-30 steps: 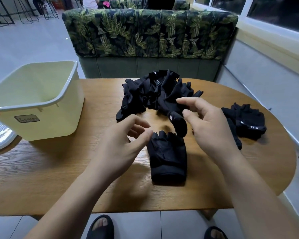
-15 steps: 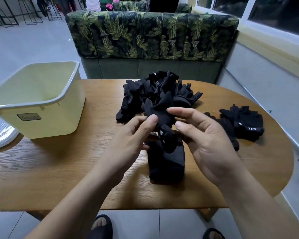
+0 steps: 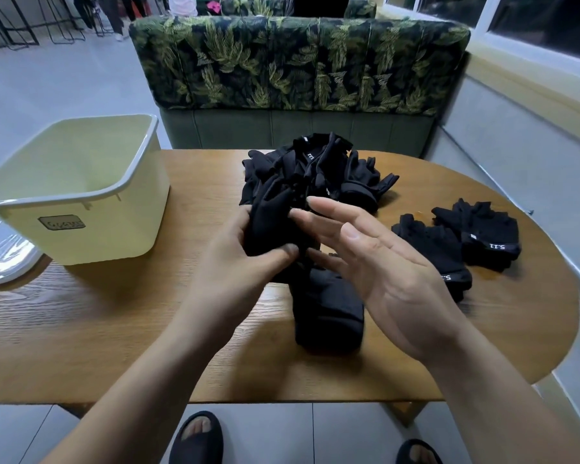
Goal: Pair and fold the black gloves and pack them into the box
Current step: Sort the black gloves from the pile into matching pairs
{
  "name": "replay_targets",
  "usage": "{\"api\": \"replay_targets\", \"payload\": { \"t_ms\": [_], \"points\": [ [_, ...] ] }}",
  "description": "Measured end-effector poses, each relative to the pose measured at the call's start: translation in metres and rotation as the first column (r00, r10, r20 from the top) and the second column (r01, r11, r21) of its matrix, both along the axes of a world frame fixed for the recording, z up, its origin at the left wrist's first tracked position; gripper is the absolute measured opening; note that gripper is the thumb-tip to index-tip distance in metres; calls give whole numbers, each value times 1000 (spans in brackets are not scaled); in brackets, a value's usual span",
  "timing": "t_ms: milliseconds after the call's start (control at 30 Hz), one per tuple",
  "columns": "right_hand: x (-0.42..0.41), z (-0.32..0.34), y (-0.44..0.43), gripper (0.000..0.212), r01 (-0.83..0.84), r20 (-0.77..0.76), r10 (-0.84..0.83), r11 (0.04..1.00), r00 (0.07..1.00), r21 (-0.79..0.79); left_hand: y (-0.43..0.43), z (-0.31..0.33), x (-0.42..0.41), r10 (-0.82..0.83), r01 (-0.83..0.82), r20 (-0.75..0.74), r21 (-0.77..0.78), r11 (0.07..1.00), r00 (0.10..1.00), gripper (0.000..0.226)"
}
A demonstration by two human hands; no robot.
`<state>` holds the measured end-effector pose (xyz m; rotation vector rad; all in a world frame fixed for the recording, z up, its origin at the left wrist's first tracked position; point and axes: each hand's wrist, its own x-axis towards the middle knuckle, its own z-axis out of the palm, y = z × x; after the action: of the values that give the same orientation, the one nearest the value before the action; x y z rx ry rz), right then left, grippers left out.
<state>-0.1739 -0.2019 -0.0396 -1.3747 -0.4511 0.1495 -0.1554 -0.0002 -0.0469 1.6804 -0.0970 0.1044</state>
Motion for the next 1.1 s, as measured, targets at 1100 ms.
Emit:
{"api": "replay_targets", "payload": {
  "t_ms": [1100],
  "points": [
    [31, -44, 71, 83, 402, 356, -189, 491, 915, -772, 106, -41, -5, 150, 19, -239, 587, 810, 959, 14]
  ]
}}
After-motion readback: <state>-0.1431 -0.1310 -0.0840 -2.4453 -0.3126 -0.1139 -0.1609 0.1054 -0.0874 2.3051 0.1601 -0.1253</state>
